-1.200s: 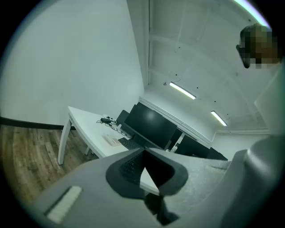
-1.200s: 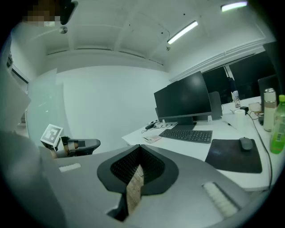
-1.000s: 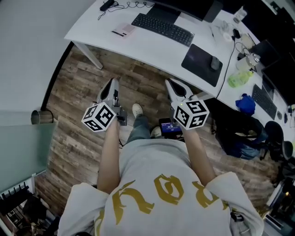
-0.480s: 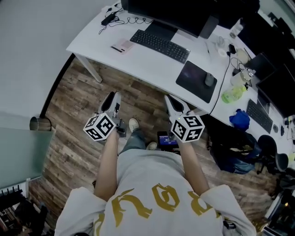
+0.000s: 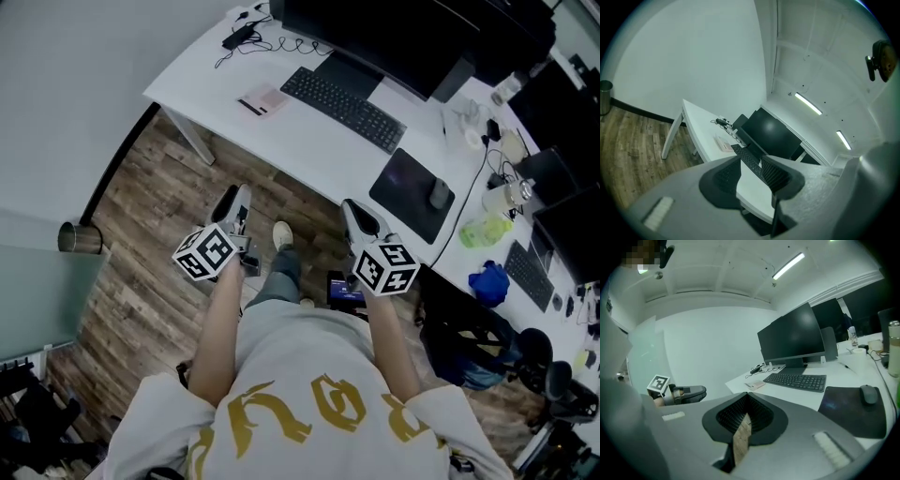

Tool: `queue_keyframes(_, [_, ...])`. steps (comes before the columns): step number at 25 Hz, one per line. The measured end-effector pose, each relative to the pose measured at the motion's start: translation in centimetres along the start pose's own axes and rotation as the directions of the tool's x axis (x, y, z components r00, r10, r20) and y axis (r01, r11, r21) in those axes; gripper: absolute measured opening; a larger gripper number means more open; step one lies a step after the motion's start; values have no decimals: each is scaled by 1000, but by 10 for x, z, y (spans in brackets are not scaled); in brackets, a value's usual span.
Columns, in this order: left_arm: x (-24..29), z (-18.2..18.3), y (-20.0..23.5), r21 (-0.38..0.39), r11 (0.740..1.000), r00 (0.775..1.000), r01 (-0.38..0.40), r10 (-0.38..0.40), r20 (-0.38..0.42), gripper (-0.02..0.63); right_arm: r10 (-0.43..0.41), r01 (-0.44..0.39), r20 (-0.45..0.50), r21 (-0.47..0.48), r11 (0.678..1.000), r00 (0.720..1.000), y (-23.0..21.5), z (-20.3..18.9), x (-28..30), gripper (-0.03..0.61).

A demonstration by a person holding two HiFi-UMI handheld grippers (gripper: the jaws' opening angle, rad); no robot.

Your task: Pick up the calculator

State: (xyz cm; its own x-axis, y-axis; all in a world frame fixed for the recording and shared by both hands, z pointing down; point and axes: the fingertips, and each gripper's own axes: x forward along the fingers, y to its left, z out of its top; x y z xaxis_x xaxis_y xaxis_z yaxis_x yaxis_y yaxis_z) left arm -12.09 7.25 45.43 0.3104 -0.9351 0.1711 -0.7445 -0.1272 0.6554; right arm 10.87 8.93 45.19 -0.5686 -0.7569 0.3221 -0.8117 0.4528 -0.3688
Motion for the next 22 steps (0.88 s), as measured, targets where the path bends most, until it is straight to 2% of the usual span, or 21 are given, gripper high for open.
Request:
queue_keyframes(8, [105, 27, 49, -55, 998, 998, -43, 41, -45, 127, -34, 33, -88, -8, 999, 996, -44, 26, 98, 26])
queue_keyframes(13, [165, 37, 77, -152, 987, 995, -48, 34, -96, 126, -45, 45, -130, -7, 999, 990, -61, 43, 157, 26])
queue_keyframes(16, [193, 29, 100, -243, 967, 989, -79, 46, -137, 127, -59, 62, -163, 14, 998, 985, -71, 41, 181, 26])
queue_keyframes(19, [213, 21, 126, -333, 934, 983, -130, 77, -168, 127, -74, 79, -193, 20, 997, 978, -83, 40, 199, 26])
queue_keyframes(22, [227, 15, 148, -384, 908, 976, -170, 100, -196, 127, -90, 99, -217, 27, 995, 972, -94, 39, 214, 26])
